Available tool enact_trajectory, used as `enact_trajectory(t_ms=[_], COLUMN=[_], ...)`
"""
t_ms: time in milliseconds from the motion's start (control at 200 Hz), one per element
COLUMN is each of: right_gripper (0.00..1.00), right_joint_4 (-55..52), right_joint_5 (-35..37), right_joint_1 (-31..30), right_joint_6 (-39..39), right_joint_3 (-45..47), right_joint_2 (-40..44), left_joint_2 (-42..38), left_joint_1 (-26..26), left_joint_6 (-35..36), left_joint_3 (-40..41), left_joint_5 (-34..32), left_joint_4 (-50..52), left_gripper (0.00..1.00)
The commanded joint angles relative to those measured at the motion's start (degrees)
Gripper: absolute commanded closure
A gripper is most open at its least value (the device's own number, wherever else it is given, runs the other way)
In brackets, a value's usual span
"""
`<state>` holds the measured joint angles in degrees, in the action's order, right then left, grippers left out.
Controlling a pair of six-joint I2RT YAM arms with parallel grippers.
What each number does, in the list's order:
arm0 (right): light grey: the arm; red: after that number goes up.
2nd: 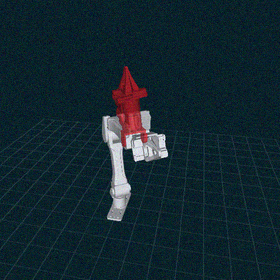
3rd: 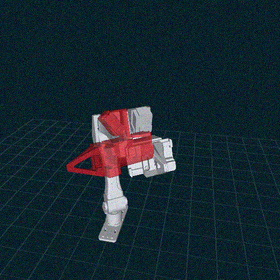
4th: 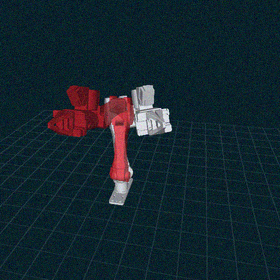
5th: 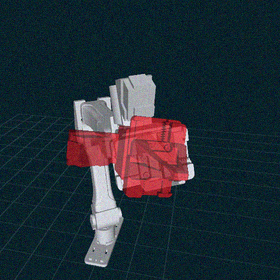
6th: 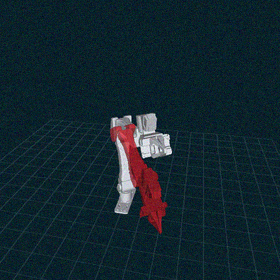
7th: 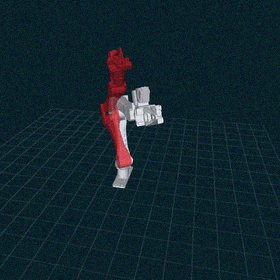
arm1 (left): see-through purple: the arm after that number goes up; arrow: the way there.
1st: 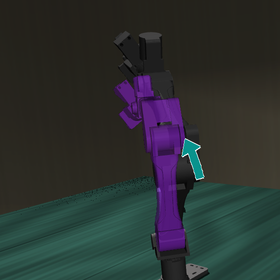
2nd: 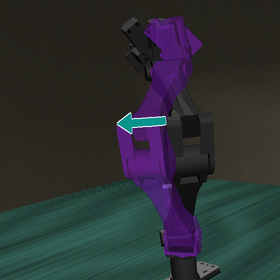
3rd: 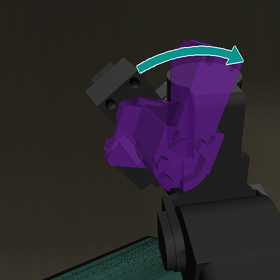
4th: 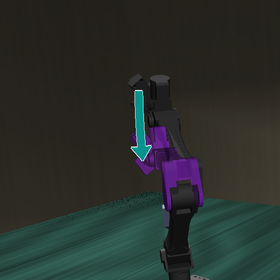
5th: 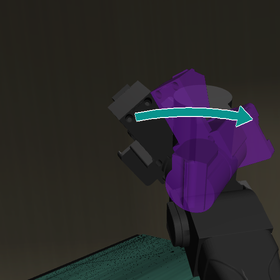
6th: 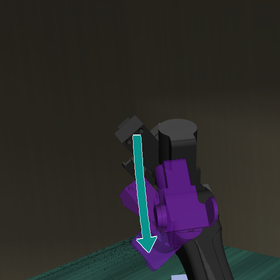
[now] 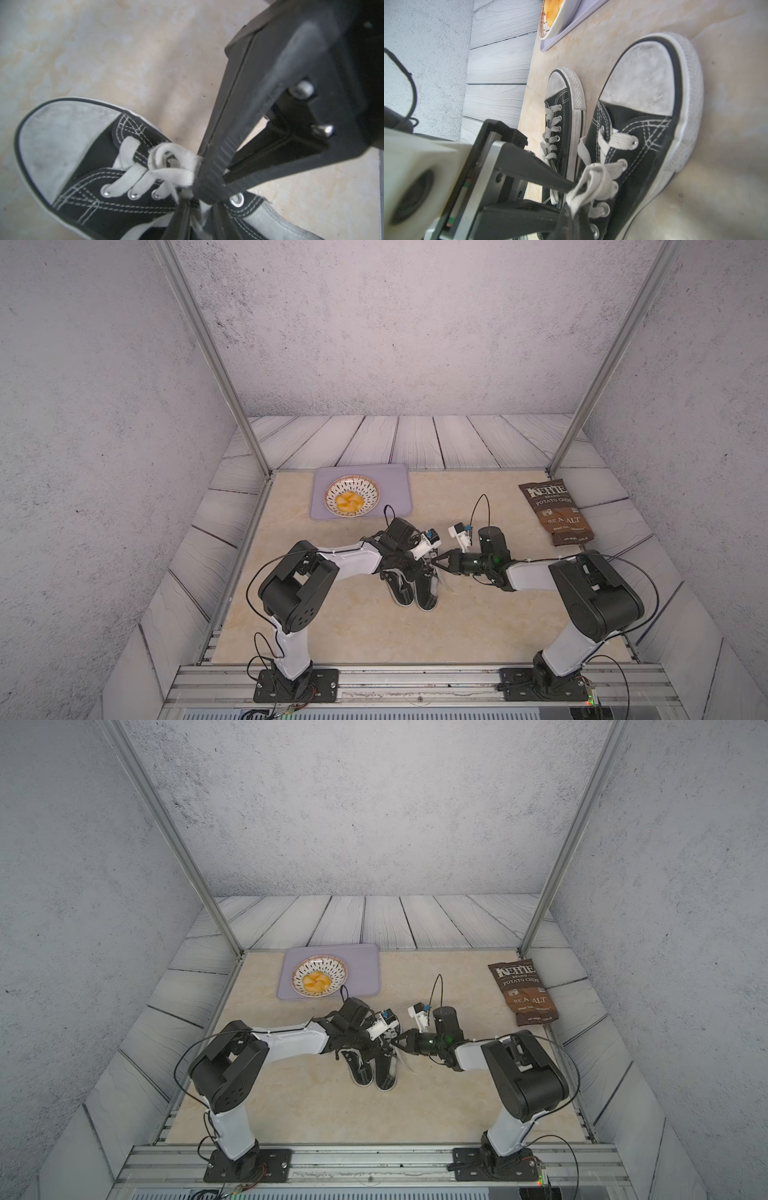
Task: Tie the shoes
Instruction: Tie the shoelace on the shoe.
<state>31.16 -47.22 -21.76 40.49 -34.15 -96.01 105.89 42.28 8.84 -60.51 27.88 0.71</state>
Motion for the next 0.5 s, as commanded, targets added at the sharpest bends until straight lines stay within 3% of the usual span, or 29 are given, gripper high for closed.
enact_trajectory(t_ms=[0,75,165,330,495], right_gripper=[1.00,0.96,0.86,0.74,0.72], right_joint_4=[1.6,0.9,0.0,0.0,0.1], right_joint_5=[-1.5,-2.2,-3.8,-7.1,-6.6], right_joint_1=[0.4,0.6,0.8,1.0,1.1], right_joint_6=[0.1,-0.5,-1.2,-1.8,-2.2], right_joint_3=[-0.1,0.2,0.9,3.0,5.4], right_joint_2=[0.6,0.8,1.6,2.2,3.4], left_joint_2=[1.0,0.4,-0.2,-0.5,-0.9], left_joint_1=[0.5,0.5,0.3,-0.3,-0.7], left_joint_6=[0.1,-1.0,-2.2,-3.9,-4.8], left_joint_3=[-0.7,0.3,1.2,1.7,1.9], left_joint_5=[-1.0,-1.6,-2.1,-1.0,0.1], left_joint_4=[-0.2,-2.2,-3.4,-4.6,-4.9], left_gripper=[0.84,0.94,1.00,1.00,1.00])
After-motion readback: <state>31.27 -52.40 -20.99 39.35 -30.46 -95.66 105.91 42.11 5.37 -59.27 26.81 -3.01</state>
